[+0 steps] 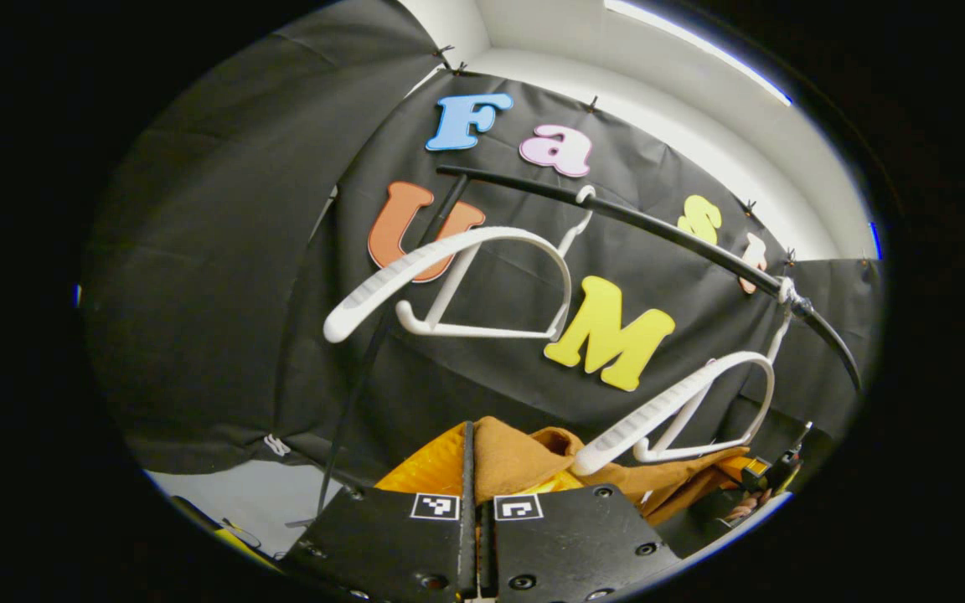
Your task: Grasp the clothes on the hanger with both hands and then place them into the laundry hamper below.
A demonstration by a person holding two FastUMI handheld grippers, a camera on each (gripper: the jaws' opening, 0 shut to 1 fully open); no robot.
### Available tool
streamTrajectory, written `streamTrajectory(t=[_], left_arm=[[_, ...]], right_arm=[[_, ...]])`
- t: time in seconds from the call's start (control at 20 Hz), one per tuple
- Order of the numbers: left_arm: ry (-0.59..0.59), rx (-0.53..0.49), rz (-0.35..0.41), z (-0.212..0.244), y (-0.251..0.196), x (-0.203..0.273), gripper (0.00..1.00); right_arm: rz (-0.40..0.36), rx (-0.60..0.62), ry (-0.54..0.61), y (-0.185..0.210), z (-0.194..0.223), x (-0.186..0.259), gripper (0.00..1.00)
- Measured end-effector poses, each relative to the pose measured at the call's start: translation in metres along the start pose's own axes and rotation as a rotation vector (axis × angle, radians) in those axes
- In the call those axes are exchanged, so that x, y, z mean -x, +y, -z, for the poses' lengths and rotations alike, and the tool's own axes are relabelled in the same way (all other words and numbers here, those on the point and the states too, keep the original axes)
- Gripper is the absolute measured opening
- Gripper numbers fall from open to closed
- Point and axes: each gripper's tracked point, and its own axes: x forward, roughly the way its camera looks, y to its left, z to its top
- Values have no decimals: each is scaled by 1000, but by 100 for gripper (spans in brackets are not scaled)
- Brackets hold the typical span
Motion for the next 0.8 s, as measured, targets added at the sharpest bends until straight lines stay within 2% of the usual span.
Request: streamTrajectory(t=[0.2,0.4,0.5,0.7,0.75,0.8], left_arm=[[40,-52,6,21,-3,22,1],[41,-135,38,27,-29,42,1],[38,-143,61,29,-43,54,1],[40,-165,103,29,-67,73,1],[37,-174,117,29,-74,78,1],[35,-182,129,31,-82,84,1]], right_arm=[[17,45,37,-9,18,16,5],[-1,95,81,1,46,32,5],[-20,131,109,9,58,42,7],[-72,207,178,30,85,66,5],[-85,199,187,34,91,75,7],[-114,193,210,44,100,83,5]])
